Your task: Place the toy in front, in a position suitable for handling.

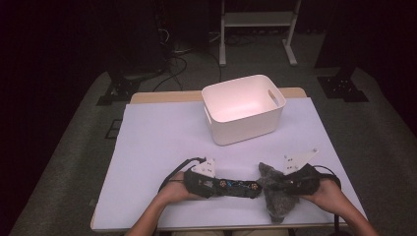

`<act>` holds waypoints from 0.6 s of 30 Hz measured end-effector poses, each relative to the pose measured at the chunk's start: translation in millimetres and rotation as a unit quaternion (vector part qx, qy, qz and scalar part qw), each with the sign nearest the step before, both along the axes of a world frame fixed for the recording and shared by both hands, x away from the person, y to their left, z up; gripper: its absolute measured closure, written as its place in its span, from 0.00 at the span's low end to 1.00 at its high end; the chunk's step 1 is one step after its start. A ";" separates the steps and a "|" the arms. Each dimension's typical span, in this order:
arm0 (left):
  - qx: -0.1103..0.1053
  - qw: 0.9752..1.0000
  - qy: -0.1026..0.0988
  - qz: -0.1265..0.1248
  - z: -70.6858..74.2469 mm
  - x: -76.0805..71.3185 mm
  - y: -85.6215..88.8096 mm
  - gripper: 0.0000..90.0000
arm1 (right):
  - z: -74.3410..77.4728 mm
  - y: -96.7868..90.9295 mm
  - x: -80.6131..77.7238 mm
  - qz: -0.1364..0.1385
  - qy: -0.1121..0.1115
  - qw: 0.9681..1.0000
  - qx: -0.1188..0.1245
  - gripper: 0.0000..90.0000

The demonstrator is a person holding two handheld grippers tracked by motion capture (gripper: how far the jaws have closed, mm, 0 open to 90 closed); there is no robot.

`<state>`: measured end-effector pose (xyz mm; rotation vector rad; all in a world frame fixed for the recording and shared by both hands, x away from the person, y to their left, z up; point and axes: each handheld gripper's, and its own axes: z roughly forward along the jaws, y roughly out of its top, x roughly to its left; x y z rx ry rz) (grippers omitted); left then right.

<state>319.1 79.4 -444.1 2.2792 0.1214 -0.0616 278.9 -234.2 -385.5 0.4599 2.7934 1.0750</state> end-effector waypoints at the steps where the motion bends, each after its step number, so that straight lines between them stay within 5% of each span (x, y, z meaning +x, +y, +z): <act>1: -0.001 1.000 -0.003 0.001 0.1 -0.3 -0.6 0.73 | 0.0 3.2 -0.5 0.002 0.000 1.000 0.000 0.87; 10: -0.001 1.000 -0.007 -0.002 0.4 -0.3 -4.3 0.73 | 14.5 67.2 10.4 0.065 -0.010 0.998 -0.003 0.88; 14: 0.002 1.000 -0.013 -0.004 0.7 -0.2 -5.1 0.73 | 12.2 100.5 12.2 0.095 -0.020 0.995 -0.029 0.88; 18: -0.003 1.000 -0.006 -0.001 0.0 0.3 -2.8 0.74 | 9.0 102.1 17.1 0.096 -0.012 0.995 -0.028 0.88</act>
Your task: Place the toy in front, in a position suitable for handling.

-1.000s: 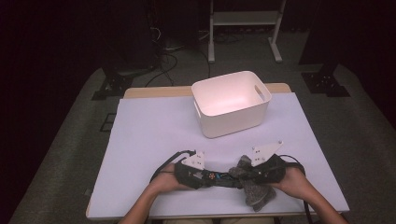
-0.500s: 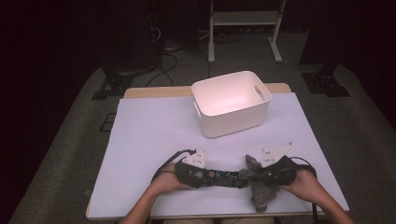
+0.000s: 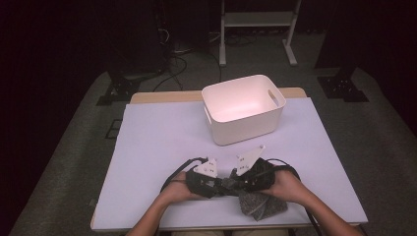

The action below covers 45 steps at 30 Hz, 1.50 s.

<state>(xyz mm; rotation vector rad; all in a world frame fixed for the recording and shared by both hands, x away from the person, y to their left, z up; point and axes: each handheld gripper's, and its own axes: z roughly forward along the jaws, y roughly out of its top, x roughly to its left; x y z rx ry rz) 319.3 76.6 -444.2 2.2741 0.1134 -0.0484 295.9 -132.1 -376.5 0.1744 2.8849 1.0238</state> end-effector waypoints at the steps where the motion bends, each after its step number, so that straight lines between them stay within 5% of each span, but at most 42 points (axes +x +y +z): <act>1: -0.003 1.000 0.006 0.000 -0.5 0.6 1.1 0.74 | 0.5 -3.4 0.1 -0.004 0.000 1.000 -0.001 0.88; 4: -0.003 1.000 0.003 -0.001 -0.7 0.2 2.7 0.74 | -0.5 -19.8 -2.1 -0.020 0.002 1.000 -0.001 0.88; 7: 0.006 1.000 0.007 0.005 -1.5 1.9 2.8 0.63 | -1.2 -46.4 -4.0 -0.047 0.007 0.999 0.004 0.88; 11: 0.018 1.000 0.001 0.000 -8.5 1.2 -1.3 0.68 | -0.6 -60.7 -5.1 -0.066 0.011 0.998 0.005 0.88; 16: 0.009 1.000 0.004 0.004 -9.0 1.8 -0.7 0.72 | 2.1 -49.2 -5.2 -0.049 0.014 0.999 0.013 0.88; 21: 0.008 1.000 -0.002 -0.002 -6.0 -0.4 4.8 0.73 | 4.8 -12.9 -2.2 -0.008 0.006 1.000 0.008 0.88; 28: -0.003 1.000 -0.026 -0.006 6.8 -3.0 7.1 0.74 | 4.4 -37.1 2.9 -0.041 0.026 0.998 0.030 0.88; 33: -0.042 0.999 -0.018 0.001 21.7 -2.1 14.3 0.78 | 4.4 -48.9 3.5 -0.046 0.031 0.997 0.048 0.87; 39: -0.040 0.999 -0.016 0.004 20.1 -1.0 15.3 0.78 | 2.5 -42.6 5.1 -0.039 0.023 0.998 0.053 0.88; 45: -0.055 0.998 -0.022 0.010 26.5 1.3 8.6 0.73 | -1.5 -57.6 -0.2 -0.044 0.024 0.997 0.054 0.89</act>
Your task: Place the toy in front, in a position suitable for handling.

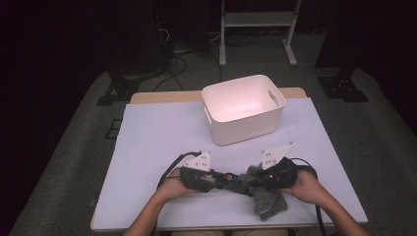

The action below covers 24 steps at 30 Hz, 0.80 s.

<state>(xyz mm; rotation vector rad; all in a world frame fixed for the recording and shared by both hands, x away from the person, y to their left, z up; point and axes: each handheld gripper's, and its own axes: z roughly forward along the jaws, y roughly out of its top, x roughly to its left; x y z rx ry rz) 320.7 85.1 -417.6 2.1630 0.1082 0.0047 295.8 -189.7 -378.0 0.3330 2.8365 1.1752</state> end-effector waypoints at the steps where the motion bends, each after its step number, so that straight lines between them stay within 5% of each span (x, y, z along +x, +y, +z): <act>1: 0.001 1.000 -0.001 0.001 1.8 0.5 -2.2 0.73 | -0.6 -3.9 -1.4 -0.006 -0.001 1.000 -0.002 0.89; 8: -0.021 1.000 -0.009 -0.009 18.1 5.1 -23.0 0.72 | -12.1 -40.5 -3.9 -0.056 0.010 0.998 0.023 0.89; 12: -0.020 1.000 -0.020 -0.013 22.0 5.2 -27.7 0.73 | -14.4 -46.4 -5.5 -0.064 0.010 0.997 0.032 0.89; 13: -0.013 1.000 -0.009 -0.006 24.9 6.1 -30.3 0.74 | -15.3 -48.5 -4.0 -0.068 0.015 0.996 0.047 0.89; 20: 0.005 1.000 -0.028 -0.006 35.1 7.5 -30.8 0.75 | -9.6 -37.5 6.5 -0.055 0.024 0.994 0.093 0.89; 21: -0.010 1.000 -0.024 -0.010 41.6 8.5 -26.9 0.77 | -7.8 -33.8 8.0 -0.054 0.021 0.993 0.099 0.89; 24: -0.004 1.000 -0.030 -0.007 49.2 9.6 -23.1 0.77 | -3.7 -22.8 14.5 -0.042 0.021 0.993 0.106 0.89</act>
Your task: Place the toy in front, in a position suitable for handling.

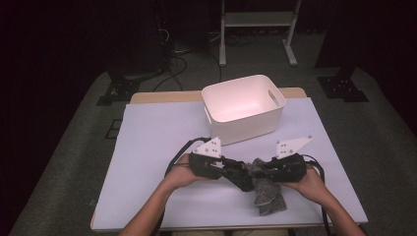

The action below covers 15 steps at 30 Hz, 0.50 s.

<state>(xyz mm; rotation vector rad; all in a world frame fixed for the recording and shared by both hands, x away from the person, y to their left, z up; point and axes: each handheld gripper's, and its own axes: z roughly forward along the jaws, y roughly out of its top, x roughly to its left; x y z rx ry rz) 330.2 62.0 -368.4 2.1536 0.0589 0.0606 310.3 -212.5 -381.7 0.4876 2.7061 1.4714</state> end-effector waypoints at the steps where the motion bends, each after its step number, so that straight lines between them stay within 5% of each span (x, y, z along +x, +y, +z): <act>1: 0.005 1.000 -0.004 0.003 2.7 1.0 4.3 0.77 | 0.0 3.4 1.5 0.001 -0.002 1.000 -0.002 0.89; 8: -0.021 1.000 0.015 0.002 -6.6 3.7 1.8 0.75 | -3.8 0.5 3.5 0.002 0.007 1.000 -0.010 0.89; 9: -0.003 1.000 0.012 0.004 -14.8 3.4 -8.7 0.73 | -5.0 -6.5 2.0 -0.006 0.008 1.000 -0.013 0.89; 11: -0.005 1.000 0.015 -0.002 -18.5 3.2 -16.6 0.69 | -10.4 -10.6 0.5 -0.007 0.013 0.999 -0.037 0.89; 15: -0.018 1.000 0.022 -0.002 -20.6 6.4 -22.0 0.69 | -19.7 -23.9 -0.4 -0.022 0.031 0.999 -0.025 0.88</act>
